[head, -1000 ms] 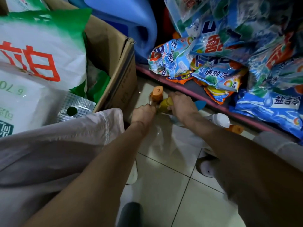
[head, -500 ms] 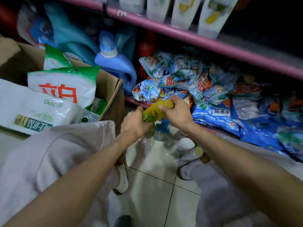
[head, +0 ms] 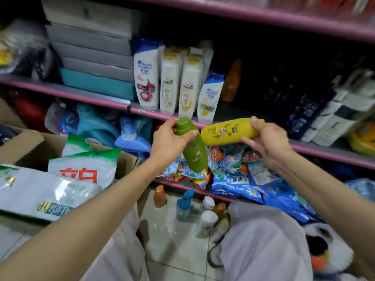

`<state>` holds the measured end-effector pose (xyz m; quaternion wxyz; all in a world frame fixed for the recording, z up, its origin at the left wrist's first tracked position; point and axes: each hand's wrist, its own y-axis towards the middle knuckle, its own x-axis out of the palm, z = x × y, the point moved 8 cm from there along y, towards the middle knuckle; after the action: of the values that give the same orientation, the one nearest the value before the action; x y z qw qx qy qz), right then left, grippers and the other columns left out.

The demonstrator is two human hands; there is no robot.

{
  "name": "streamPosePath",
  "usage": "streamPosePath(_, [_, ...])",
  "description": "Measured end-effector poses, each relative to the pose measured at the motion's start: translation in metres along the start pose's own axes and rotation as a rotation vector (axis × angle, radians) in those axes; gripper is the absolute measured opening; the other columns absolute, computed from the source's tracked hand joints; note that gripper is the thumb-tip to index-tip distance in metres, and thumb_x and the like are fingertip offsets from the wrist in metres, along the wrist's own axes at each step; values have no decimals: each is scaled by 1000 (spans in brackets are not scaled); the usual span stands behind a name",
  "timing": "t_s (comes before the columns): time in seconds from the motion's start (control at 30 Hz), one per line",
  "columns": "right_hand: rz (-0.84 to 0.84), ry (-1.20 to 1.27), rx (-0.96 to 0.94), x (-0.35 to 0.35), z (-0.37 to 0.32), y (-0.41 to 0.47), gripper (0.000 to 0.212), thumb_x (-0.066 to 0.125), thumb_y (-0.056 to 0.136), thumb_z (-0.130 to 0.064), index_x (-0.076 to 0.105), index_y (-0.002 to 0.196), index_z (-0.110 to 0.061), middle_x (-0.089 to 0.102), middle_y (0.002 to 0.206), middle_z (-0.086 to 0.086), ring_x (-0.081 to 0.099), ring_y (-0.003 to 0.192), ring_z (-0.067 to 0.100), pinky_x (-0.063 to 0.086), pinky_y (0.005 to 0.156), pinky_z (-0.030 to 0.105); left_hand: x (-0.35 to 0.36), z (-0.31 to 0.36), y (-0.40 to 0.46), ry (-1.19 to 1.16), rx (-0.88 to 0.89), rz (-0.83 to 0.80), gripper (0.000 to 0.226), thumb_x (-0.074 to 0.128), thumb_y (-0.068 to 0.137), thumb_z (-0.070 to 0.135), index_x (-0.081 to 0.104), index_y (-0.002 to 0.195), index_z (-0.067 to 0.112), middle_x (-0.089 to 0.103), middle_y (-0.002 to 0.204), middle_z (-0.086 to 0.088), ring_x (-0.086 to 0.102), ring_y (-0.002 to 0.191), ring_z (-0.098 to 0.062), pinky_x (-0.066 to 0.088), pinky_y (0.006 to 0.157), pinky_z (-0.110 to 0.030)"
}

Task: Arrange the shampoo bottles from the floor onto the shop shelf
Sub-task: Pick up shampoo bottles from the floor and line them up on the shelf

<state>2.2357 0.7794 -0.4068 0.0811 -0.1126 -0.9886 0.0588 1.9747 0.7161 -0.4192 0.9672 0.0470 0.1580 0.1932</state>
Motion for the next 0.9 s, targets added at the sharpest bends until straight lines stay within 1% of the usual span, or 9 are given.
streamPosePath(0.07, [79, 25, -45, -21, -26, 9, 32, 59, 93, -15, 52, 117, 4, 59, 105, 3, 63, 91, 16, 60, 61, 29, 1, 23, 5, -84, 24, -11, 39, 77, 75, 36, 62, 106, 18, 70, 99, 1, 66, 91, -12, 53, 80, -30])
streamPosePath(0.13, [157, -101, -182, -39, -55, 17, 29, 61, 93, -21, 54, 110, 0, 58, 107, 8, 64, 93, 18, 60, 69, 32, 3, 47, 10, -142, 65, -33, 30, 76, 77, 34, 61, 101, 23, 70, 94, 6, 67, 86, -7, 53, 73, -25])
streamPosePath(0.23, [219, -348, -396, -47, -89, 23, 23, 61, 92, -27, 52, 102, -8, 56, 103, 11, 63, 99, 25, 57, 72, 32, 6, 77, 16, -166, 127, -53, 19, 75, 78, 31, 61, 91, 30, 70, 88, 12, 66, 81, 2, 50, 69, -15])
streamPosePath(0.33, [270, -703, -558, -45, -107, 27, 27, 59, 92, -31, 54, 106, -8, 61, 100, 10, 58, 98, 29, 49, 75, 34, 10, 96, 19, -154, 165, -83, 17, 74, 79, 31, 61, 89, 33, 68, 88, 15, 64, 81, 3, 50, 69, -14])
streamPosePath(0.4, [260, -781, -567, -43, -107, 35, 28, 58, 93, -31, 55, 107, -7, 62, 100, 10, 56, 99, 31, 44, 81, 38, 12, 103, 22, -136, 187, -110, 17, 74, 79, 33, 61, 91, 35, 68, 88, 17, 63, 81, 7, 50, 70, -15])
streamPosePath(0.57, [210, -858, -514, -40, -107, 58, 35, 59, 94, -30, 56, 116, -3, 63, 104, 20, 58, 100, 40, 49, 85, 52, 11, 110, 27, -142, 208, -146, 22, 73, 80, 33, 61, 99, 31, 69, 93, 13, 64, 86, 2, 51, 74, -18])
streamPosePath(0.67, [182, -956, -510, -37, -110, 71, 42, 58, 94, -33, 54, 121, -1, 65, 103, 23, 61, 97, 42, 50, 77, 48, 11, 108, 28, -163, 208, -174, 23, 73, 81, 31, 62, 101, 29, 70, 97, 9, 66, 90, -4, 53, 80, -25])
streamPosePath(0.73, [177, -1001, -500, -34, -110, 79, 43, 57, 94, -33, 53, 123, -1, 65, 104, 24, 61, 96, 42, 48, 72, 43, 12, 105, 27, -163, 208, -187, 23, 73, 81, 30, 62, 101, 31, 70, 98, 11, 66, 91, -2, 53, 80, -23])
streamPosePath(0.9, [133, -1052, -455, -25, -110, 91, 47, 54, 95, -29, 46, 137, -8, 56, 125, 26, 53, 114, 43, 46, 94, 49, 14, 97, 28, -139, 191, -212, 27, 73, 81, 29, 61, 105, 28, 69, 98, 12, 64, 90, 2, 49, 75, -15])
